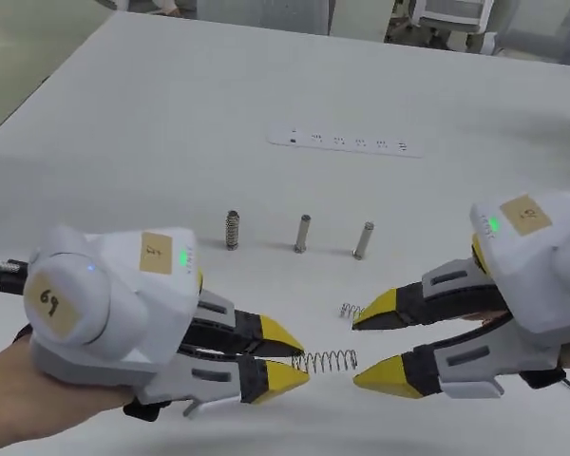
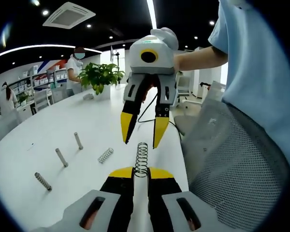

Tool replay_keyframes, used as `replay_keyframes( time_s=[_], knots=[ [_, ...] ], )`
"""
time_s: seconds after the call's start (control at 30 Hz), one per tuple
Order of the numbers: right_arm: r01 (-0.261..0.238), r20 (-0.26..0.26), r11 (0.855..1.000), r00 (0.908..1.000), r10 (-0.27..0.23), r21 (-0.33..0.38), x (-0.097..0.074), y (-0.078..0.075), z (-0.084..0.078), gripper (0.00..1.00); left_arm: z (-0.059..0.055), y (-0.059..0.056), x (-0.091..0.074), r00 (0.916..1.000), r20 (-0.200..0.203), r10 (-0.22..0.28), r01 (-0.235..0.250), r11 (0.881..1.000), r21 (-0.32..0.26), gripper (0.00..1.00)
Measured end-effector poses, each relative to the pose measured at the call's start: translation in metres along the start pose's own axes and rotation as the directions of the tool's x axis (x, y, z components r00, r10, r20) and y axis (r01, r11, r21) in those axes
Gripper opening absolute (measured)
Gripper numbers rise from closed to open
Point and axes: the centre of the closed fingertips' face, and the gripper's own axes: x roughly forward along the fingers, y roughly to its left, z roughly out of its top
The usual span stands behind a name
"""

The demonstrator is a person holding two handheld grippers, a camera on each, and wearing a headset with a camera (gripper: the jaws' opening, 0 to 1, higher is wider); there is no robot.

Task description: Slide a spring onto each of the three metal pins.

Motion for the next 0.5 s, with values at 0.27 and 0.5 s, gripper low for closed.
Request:
replay_keyframes(
  time_s=[0.27, 0.5],
  knots=[
    [-0.035, -0.007, 0.999, 0.9994, 0.035, -0.01, 0.0029, 0.0049, 0.001, 0.13, -0.0008, -0.002, -0.001, 1.0, 0.003, -0.001, 0.001, 1.0, -0.008, 0.02],
    [-0.051, -0.013, 0.999, 0.9986, 0.051, -0.014, 0.0059, 0.0075, 0.0004, 0.09, -0.0014, -0.0029, -0.0009, 1.0, 0.004, -0.004, 0.004, 1.0, -0.013, 0.02]
  ],
)
